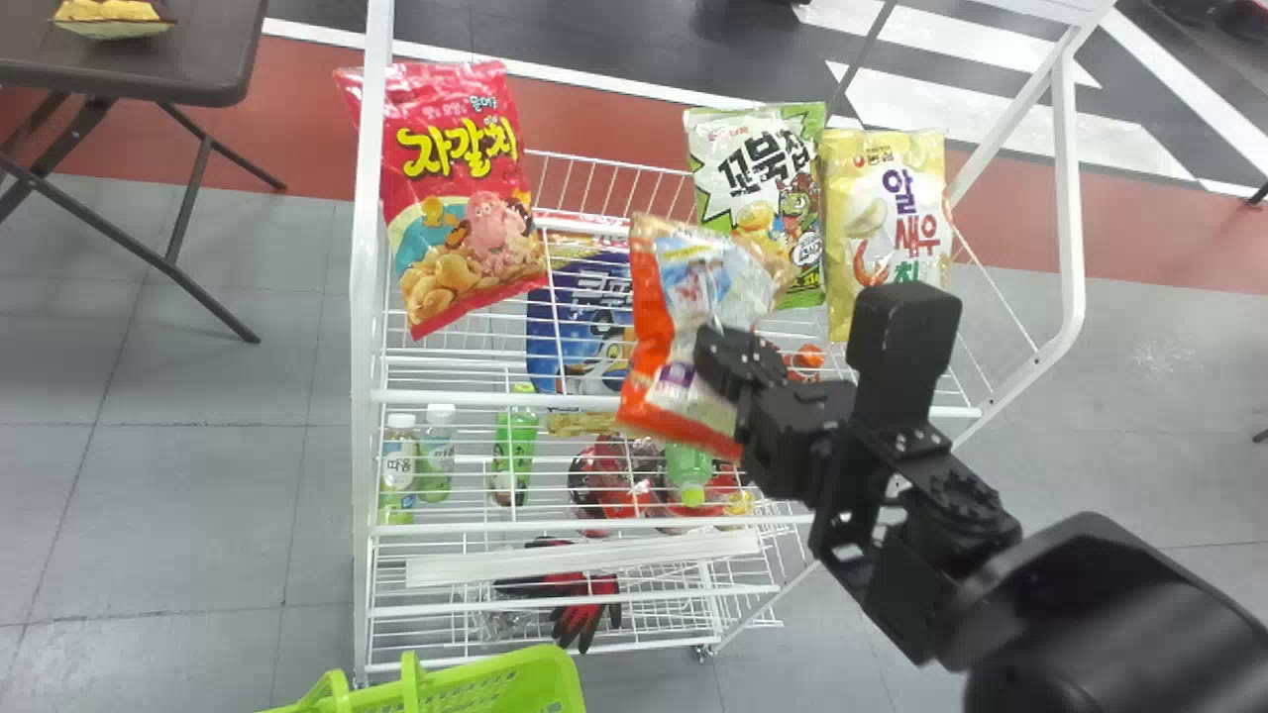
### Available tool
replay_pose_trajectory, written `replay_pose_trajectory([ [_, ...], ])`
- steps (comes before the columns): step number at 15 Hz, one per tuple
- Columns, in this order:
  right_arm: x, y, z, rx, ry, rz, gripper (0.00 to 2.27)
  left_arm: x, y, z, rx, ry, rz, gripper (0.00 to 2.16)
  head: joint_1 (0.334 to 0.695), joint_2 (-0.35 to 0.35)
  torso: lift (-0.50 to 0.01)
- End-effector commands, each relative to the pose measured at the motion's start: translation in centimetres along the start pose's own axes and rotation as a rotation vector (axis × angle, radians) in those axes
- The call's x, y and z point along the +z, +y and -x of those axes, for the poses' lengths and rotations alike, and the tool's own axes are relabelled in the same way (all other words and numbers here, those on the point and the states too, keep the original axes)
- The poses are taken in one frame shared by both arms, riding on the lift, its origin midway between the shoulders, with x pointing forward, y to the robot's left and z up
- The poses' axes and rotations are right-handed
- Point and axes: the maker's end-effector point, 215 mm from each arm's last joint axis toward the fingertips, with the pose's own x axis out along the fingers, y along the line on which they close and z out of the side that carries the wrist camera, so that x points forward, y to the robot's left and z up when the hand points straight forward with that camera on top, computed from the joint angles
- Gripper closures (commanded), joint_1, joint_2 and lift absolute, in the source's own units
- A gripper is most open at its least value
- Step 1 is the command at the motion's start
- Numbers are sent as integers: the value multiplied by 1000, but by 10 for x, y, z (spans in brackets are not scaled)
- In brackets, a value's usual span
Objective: Hold basket handle with left hand then pick Saewookkang with right hand and place into basket
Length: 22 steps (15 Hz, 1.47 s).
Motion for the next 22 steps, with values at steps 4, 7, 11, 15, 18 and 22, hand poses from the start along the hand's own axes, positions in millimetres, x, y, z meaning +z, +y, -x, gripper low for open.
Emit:
replay_pose_trajectory([
  [4,-80,51,61,113,294,22,2246,6,-2,0,-7,-6,-9,1963,695,-350,-19],
  [7,-135,93,100,221,491,48,2246,6,-6,-3,-20,-7,-9,1963,695,-350,-19],
  [11,-189,146,135,378,659,37,2246,7,-10,-5,-26,-4,-16,1963,695,-350,-19],
  [15,-233,191,148,476,751,42,2246,7,-14,-7,-34,2,-23,1963,695,-350,-19],
  [18,-246,211,138,506,746,48,2246,7,-16,-8,-36,4,-27,1963,695,-350,-19],
  [22,-253,217,132,535,771,32,1946,6,-15,-8,-31,5,-26,1963,695,-350,-19],
])
